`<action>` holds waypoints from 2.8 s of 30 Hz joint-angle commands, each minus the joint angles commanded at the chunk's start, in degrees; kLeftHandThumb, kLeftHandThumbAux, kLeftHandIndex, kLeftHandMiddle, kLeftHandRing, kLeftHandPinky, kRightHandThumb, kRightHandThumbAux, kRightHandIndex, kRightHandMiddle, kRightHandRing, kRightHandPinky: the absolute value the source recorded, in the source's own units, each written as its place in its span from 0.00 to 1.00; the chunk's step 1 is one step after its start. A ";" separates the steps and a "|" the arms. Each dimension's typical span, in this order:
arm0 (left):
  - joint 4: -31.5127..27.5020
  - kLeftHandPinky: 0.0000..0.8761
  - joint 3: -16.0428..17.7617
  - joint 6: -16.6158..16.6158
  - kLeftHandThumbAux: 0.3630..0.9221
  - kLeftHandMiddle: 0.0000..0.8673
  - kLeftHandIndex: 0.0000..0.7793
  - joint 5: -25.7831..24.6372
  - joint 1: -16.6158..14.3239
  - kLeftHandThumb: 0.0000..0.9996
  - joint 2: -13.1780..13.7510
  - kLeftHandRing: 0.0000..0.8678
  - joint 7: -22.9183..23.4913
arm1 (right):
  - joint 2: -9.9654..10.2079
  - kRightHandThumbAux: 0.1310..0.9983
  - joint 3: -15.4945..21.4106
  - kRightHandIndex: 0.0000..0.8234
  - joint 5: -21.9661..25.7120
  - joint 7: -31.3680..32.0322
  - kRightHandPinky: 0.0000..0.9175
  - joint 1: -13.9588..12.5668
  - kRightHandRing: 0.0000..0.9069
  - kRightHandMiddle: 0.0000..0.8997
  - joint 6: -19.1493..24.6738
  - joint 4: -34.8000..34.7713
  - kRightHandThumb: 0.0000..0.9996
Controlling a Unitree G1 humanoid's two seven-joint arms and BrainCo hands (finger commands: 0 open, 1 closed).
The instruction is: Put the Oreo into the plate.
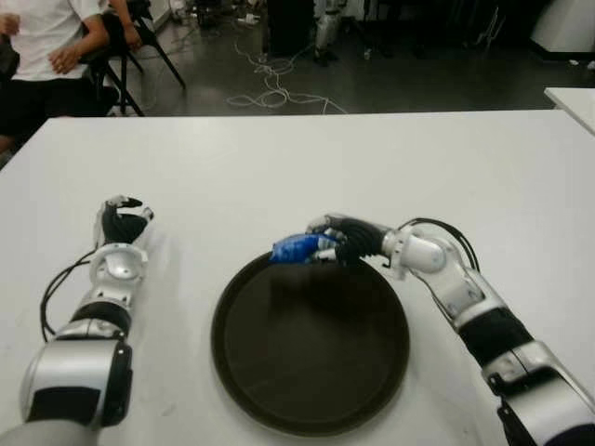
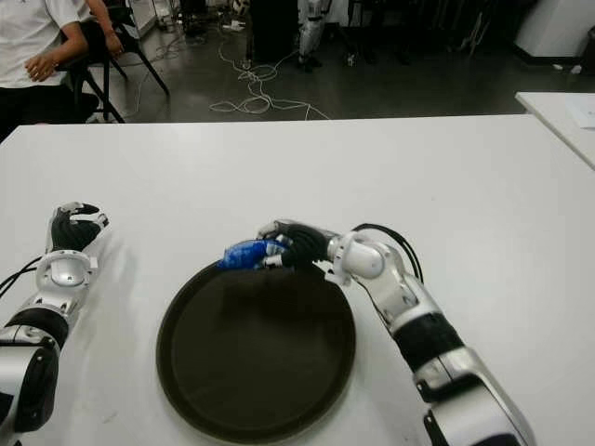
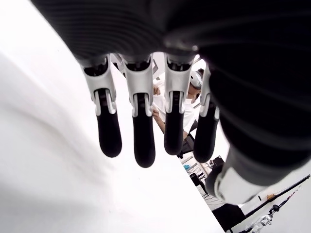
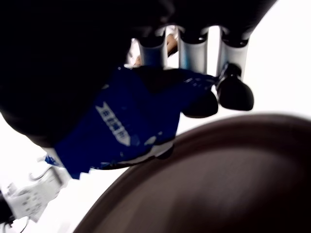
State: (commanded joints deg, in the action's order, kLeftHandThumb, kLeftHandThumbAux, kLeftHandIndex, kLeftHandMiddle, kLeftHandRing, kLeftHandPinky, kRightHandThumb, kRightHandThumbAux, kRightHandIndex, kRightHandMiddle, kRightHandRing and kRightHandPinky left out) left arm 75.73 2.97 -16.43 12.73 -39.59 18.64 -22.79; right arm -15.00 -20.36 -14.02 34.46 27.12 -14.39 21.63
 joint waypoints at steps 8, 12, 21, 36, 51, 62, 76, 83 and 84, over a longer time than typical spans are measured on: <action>0.06 0.40 0.19 0.18 0.64 0.31 0.51 -0.20 -0.07 0.68 -0.03 0.36 0.20 | -0.10 0.67 -0.26 0.54 -0.27 -0.16 0.90 -0.17 0.92 0.93 -1.11 -0.55 0.71; 0.05 0.40 0.27 0.37 0.64 0.30 0.51 -0.31 -0.16 0.68 -0.11 0.35 0.30 | -0.17 0.67 -0.31 0.54 -0.57 -0.43 0.90 -0.27 0.92 0.94 -1.42 -0.46 0.72; 0.01 0.40 0.17 0.66 0.64 0.32 0.51 -0.21 -0.25 0.67 -0.16 0.37 0.48 | -0.19 0.67 -0.25 0.54 -0.78 -1.37 0.90 -0.65 0.92 0.94 -2.62 -0.28 0.72; -0.04 0.40 0.00 0.44 0.64 0.32 0.51 -0.01 -0.19 0.68 -0.18 0.37 0.09 | -0.76 0.67 -0.83 0.54 -2.53 -2.96 0.91 -0.73 0.93 0.94 -3.66 -0.84 0.72; 0.01 0.40 -0.44 0.79 0.64 0.31 0.51 0.39 -0.22 0.68 -0.09 0.36 -0.32 | -2.02 0.67 -2.57 0.53 -5.84 -3.45 0.90 0.39 0.93 0.95 -5.50 -0.15 0.72; -0.03 0.40 -0.27 0.65 0.64 0.32 0.51 -0.04 -0.22 0.68 -0.20 0.36 -0.18 | -2.79 0.64 -3.81 0.22 -9.13 -5.18 0.18 1.82 0.26 0.27 -9.84 2.19 0.35; 0.00 0.40 -1.25 0.93 0.64 0.33 0.51 0.69 -0.23 0.68 0.10 0.37 -0.80 | -2.82 0.51 -4.57 0.00 -8.67 -4.64 0.01 1.98 0.00 0.00 -10.21 2.75 0.12; 0.01 0.39 -1.32 0.80 0.64 0.32 0.51 0.57 -0.19 0.68 0.17 0.36 -0.91 | -2.79 0.44 -4.79 0.00 -8.84 -4.72 0.00 2.21 0.00 0.00 -11.60 3.83 0.06; 0.01 0.39 -1.34 0.81 0.64 0.31 0.51 0.58 -0.18 0.68 0.18 0.36 -0.95 | -2.78 0.43 -4.83 0.00 -8.90 -4.73 0.00 2.27 0.00 0.00 -11.76 4.01 0.05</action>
State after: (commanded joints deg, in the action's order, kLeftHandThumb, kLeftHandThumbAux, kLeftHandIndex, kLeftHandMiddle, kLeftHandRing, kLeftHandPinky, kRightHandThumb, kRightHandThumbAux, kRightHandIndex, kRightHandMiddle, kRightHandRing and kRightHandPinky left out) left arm 75.74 1.64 -15.62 13.31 -39.78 18.82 -23.74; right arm -17.78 -25.19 -22.92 29.73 29.39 -26.16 25.64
